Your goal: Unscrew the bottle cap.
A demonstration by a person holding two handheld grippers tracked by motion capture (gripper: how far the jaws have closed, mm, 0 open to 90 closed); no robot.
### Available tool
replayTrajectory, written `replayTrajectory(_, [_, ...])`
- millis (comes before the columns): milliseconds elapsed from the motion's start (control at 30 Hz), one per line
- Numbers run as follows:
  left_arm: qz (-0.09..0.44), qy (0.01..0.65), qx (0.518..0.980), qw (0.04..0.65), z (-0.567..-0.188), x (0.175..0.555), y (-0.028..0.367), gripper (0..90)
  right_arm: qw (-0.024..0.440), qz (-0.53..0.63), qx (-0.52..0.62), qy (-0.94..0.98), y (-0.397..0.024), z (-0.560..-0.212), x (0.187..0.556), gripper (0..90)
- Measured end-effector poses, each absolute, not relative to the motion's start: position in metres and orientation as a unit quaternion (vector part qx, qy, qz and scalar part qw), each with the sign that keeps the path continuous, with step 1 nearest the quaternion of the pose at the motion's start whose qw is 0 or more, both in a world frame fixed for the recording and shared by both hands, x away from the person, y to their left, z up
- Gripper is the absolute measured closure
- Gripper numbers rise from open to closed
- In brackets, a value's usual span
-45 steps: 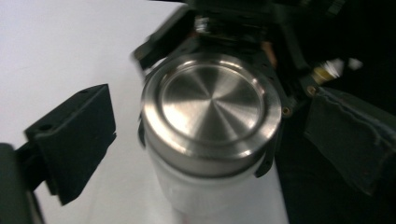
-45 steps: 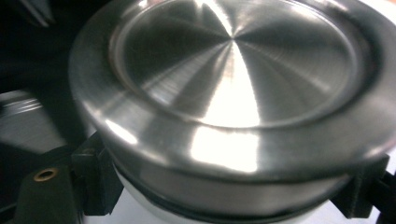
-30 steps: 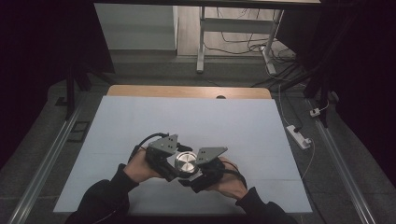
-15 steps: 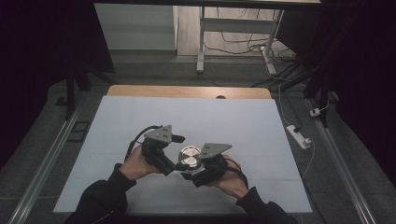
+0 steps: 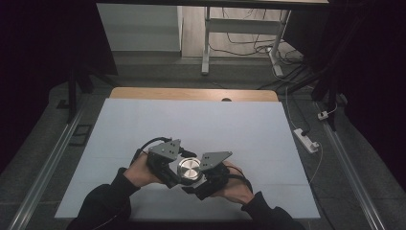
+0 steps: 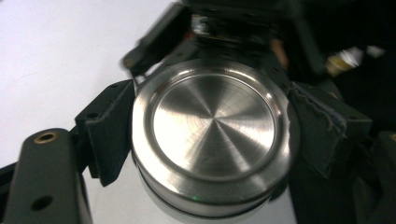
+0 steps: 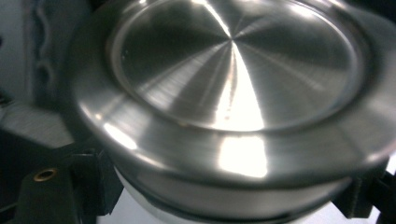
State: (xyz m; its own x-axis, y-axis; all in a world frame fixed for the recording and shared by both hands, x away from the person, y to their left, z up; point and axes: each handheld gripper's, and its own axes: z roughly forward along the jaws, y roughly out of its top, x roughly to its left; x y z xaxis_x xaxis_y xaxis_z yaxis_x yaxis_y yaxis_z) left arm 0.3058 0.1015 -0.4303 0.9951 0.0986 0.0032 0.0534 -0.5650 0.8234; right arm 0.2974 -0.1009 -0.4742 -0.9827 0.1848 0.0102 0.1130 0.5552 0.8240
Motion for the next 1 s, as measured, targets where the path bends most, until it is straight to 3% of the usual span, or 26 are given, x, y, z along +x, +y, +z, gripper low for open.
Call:
replayTrajectory(200, [0.102, 0.194, 0.861, 0.460, -0.434, 0.303, 0.082, 20.0, 0.104, 0.451, 0.182, 0.867, -0.103, -0.476, 0.308, 15.4])
replayTrajectory(267, [0.109, 0.214, 0.855, 0.460, -0.437, 0.304, 0.077, 19.6, 0.125, 0.446, 0.209, 0.862, -0.102, -0.478, 0.310, 15.4])
replayTrajectory(467, [0.042, 0.161, 0.855, 0.491, -0.431, 0.317, 0.102, 3.4, 0.106, 0.463, 0.198, 0.858, -0.105, -0.476, 0.310, 15.4])
replayTrajectory(767, [-0.016, 0.001, 0.876, 0.483, -0.427, 0.312, 0.121, 8.1, 0.023, 0.476, 0.085, 0.875, -0.103, -0.472, 0.299, 15.3])
replayTrajectory(1000, [-0.016, -0.038, 0.883, 0.467, -0.431, 0.303, 0.113, 18.5, 0.006, 0.469, 0.045, 0.882, -0.095, -0.473, 0.289, 15.4])
